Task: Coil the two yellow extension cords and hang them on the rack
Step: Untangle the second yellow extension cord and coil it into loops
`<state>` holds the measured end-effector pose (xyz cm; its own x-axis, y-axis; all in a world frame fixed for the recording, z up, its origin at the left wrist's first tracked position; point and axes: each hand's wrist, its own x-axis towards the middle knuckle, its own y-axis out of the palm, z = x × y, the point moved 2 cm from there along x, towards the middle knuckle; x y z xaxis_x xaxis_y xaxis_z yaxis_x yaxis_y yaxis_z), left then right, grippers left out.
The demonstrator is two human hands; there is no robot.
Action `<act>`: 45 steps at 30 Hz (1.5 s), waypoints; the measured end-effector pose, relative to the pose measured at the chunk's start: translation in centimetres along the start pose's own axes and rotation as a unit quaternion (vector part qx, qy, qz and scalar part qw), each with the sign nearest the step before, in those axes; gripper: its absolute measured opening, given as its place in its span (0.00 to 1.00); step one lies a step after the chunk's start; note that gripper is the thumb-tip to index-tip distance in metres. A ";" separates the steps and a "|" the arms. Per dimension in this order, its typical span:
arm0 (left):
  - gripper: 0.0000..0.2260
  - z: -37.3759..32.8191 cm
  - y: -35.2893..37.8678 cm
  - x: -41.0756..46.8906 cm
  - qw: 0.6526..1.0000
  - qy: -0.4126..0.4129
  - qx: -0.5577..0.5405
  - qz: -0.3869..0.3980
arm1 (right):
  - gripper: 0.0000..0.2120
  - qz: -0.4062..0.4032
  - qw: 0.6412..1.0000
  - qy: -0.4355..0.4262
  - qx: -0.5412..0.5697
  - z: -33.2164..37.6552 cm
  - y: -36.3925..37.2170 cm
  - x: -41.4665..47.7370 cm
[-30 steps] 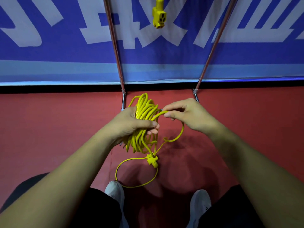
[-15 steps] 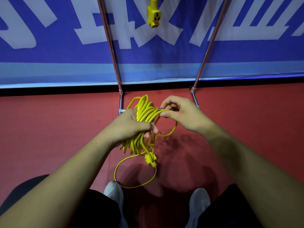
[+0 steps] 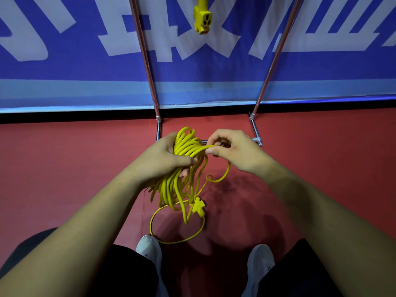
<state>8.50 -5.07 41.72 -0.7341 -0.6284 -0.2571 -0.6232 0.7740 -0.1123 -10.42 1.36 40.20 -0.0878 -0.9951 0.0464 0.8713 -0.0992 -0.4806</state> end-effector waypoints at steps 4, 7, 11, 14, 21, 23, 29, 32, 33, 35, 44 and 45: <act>0.30 -0.2 0.1 -0.4 0.999 -0.005 -0.042 -0.010 | 0.04 -0.010 1.000 -0.012 0.012 0.4 -0.1 0.1; 0.44 -0.8 0.0 -0.7 0.997 0.045 -0.050 0.031 | 0.05 -0.015 0.999 -0.020 0.026 0.4 -0.3 0.2; 0.19 -1.1 0.1 -0.6 0.995 0.077 0.004 0.069 | 0.05 -0.018 0.999 -0.024 0.027 0.4 -0.1 0.1; 0.11 -0.8 0.6 -0.6 0.996 0.070 -0.017 0.058 | 0.05 -0.034 0.998 -0.034 0.033 0.8 -0.2 0.1; 0.09 -1.2 0.1 0.0 0.978 0.068 -0.196 -0.015 | 0.03 -0.012 0.999 -0.031 -0.027 -1.7 -1.3 0.7; 0.08 -1.5 -0.8 0.0 0.964 0.082 -0.250 -0.036 | 0.02 -0.008 0.994 0.016 -0.105 -4.9 -2.1 0.9; 0.07 -1.9 -2.9 -0.8 0.974 0.066 -0.215 -0.023 | 0.05 -0.073 0.977 0.149 0.132 -8.2 -2.8 0.4; 0.10 -1.5 -2.2 -0.9 0.982 0.046 -0.185 0.002 | 0.04 -0.117 0.974 0.112 0.157 -6.4 -2.2 1.1; 0.13 -1.3 -2.0 -1.0 0.981 0.043 -0.189 0.009 | 0.05 -0.123 0.977 0.101 0.143 -6.2 -2.1 1.3; 0.22 -1.1 -1.8 -1.0 0.978 0.040 -0.204 0.014 | 0.08 -0.127 0.977 0.096 0.139 -6.1 -2.0 1.4; 0.21 -1.2 -1.4 -1.2 0.963 0.022 -0.264 0.040 | 0.11 -0.088 0.981 0.003 0.173 -2.9 -1.0 1.8; 0.20 -1.2 -1.3 -1.2 0.965 0.026 -0.256 0.042 | 0.10 -0.084 0.981 -0.007 0.173 -2.6 -0.9 1.8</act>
<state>9.86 -5.39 43.28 -0.7926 -0.5777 -0.1952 -0.6022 0.6914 0.3991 -12.66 -0.32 38.44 -0.2401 -0.9642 0.1129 0.9569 -0.2546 -0.1395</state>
